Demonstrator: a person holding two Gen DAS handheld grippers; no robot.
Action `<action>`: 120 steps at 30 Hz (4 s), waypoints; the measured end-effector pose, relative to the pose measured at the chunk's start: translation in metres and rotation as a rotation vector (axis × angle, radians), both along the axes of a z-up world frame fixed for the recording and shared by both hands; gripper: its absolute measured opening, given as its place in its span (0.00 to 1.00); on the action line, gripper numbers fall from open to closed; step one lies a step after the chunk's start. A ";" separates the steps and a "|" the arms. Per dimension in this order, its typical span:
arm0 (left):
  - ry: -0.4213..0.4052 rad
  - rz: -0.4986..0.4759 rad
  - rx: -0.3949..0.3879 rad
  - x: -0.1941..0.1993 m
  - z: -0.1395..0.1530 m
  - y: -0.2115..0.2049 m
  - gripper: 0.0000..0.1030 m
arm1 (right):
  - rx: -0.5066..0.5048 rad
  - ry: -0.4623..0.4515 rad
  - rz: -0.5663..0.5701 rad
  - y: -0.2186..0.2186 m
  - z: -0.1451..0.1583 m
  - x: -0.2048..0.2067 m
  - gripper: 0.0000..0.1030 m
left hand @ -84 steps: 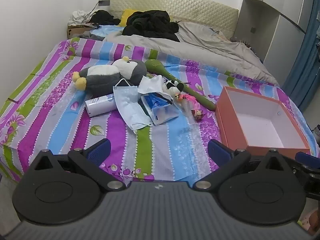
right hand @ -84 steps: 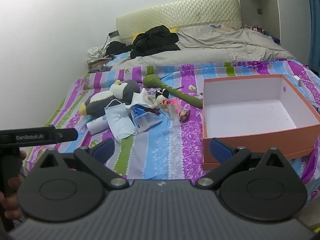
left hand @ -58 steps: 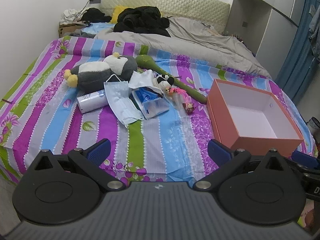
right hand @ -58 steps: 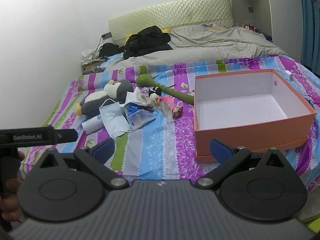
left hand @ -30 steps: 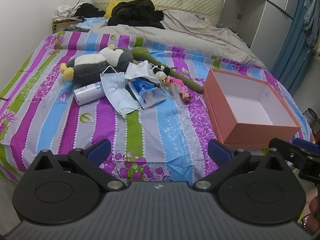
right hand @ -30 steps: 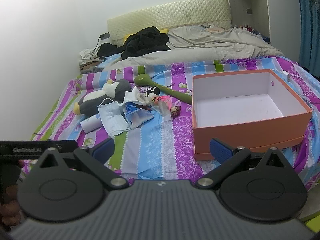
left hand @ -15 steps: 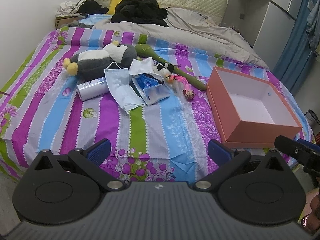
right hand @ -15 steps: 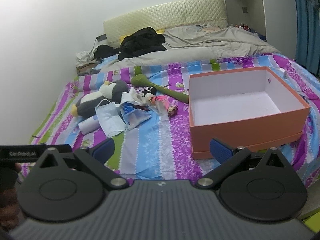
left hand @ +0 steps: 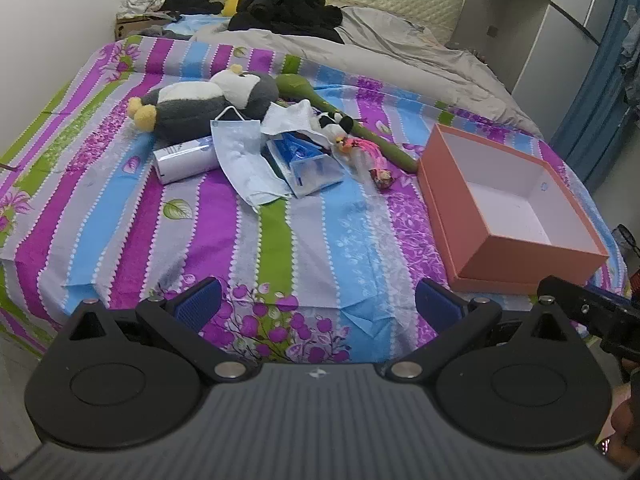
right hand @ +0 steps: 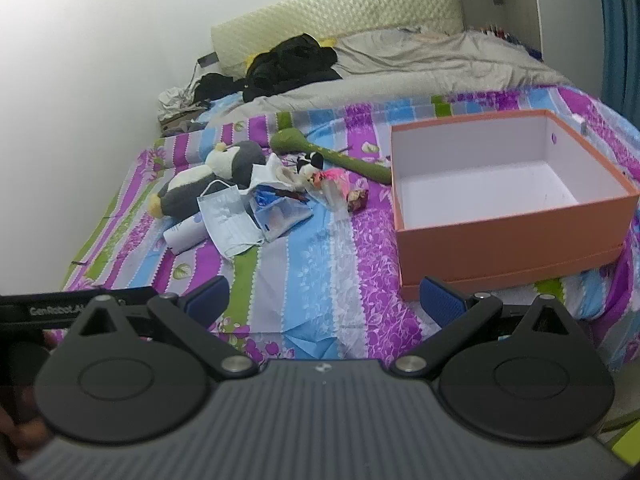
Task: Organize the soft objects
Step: 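Move both tools toward the pile of items on the bed, then grasp the blue face mask with the left tool while the right tool grasps the snack packet, then lift the mask with the left tool while the right tool lifts the snack packet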
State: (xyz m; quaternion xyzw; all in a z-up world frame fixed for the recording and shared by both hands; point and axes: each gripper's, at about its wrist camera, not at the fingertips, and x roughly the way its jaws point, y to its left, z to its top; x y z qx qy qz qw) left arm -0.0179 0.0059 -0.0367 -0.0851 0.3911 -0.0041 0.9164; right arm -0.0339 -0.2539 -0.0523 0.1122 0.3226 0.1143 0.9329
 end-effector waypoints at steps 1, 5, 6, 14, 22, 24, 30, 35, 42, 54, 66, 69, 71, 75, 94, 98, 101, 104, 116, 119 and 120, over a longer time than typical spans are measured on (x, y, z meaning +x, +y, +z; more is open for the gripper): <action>0.000 0.003 0.000 0.001 0.000 0.001 1.00 | 0.005 0.008 0.001 0.000 -0.001 0.002 1.00; 0.011 0.022 -0.019 0.010 -0.001 0.004 1.00 | 0.004 0.017 0.004 -0.001 -0.003 0.009 1.00; 0.016 0.028 -0.018 0.013 -0.002 0.004 1.00 | 0.010 0.019 0.003 -0.002 -0.004 0.010 1.00; 0.037 0.060 -0.063 0.029 -0.010 0.010 1.00 | 0.011 0.051 0.024 0.000 -0.010 0.028 1.00; 0.053 0.075 -0.120 0.049 -0.026 0.022 1.00 | -0.006 0.063 0.069 0.011 -0.013 0.047 1.00; 0.056 0.089 -0.137 0.054 -0.031 0.027 1.00 | -0.025 0.069 0.087 0.015 -0.015 0.053 0.99; 0.064 0.146 -0.212 0.079 -0.048 0.047 1.00 | -0.068 0.089 0.125 0.029 -0.019 0.081 0.90; 0.085 0.169 -0.230 0.101 -0.063 0.055 1.00 | -0.088 0.110 0.148 0.039 -0.025 0.107 0.76; 0.100 0.171 -0.258 0.131 -0.085 0.064 1.00 | -0.130 0.109 0.161 0.051 -0.036 0.141 0.75; 0.140 0.170 -0.296 0.194 -0.129 0.076 0.89 | -0.171 0.130 0.221 0.079 -0.059 0.215 0.68; 0.150 0.244 -0.305 0.235 -0.171 0.097 0.58 | -0.299 0.161 0.126 0.087 -0.107 0.291 0.43; 0.148 0.250 -0.292 0.244 -0.178 0.099 0.51 | -0.329 0.150 0.079 0.088 -0.116 0.308 0.43; 0.143 0.260 -0.270 0.248 -0.181 0.099 0.47 | -0.341 0.154 0.060 0.089 -0.121 0.318 0.43; 0.135 0.256 -0.276 0.254 -0.186 0.099 0.44 | -0.374 0.170 0.030 0.091 -0.134 0.335 0.42; 0.111 0.291 -0.281 0.251 -0.182 0.093 0.03 | -0.437 0.204 0.040 0.092 -0.156 0.354 0.34; 0.106 0.304 -0.310 0.240 -0.176 0.090 0.03 | -0.448 0.201 0.064 0.097 -0.150 0.340 0.33; 0.096 0.287 -0.306 0.229 -0.169 0.083 0.03 | -0.438 0.207 0.070 0.097 -0.144 0.326 0.33; 0.085 0.269 -0.307 0.214 -0.161 0.077 0.03 | -0.427 0.203 0.085 0.098 -0.136 0.307 0.33; 0.089 0.206 -0.360 0.147 -0.147 0.065 0.03 | -0.420 0.208 0.146 0.094 -0.122 0.225 0.29; 0.104 0.188 -0.371 0.129 -0.148 0.064 0.03 | -0.410 0.212 0.156 0.092 -0.123 0.204 0.29; 0.110 0.183 -0.369 0.124 -0.148 0.063 0.03 | -0.406 0.215 0.160 0.092 -0.124 0.197 0.29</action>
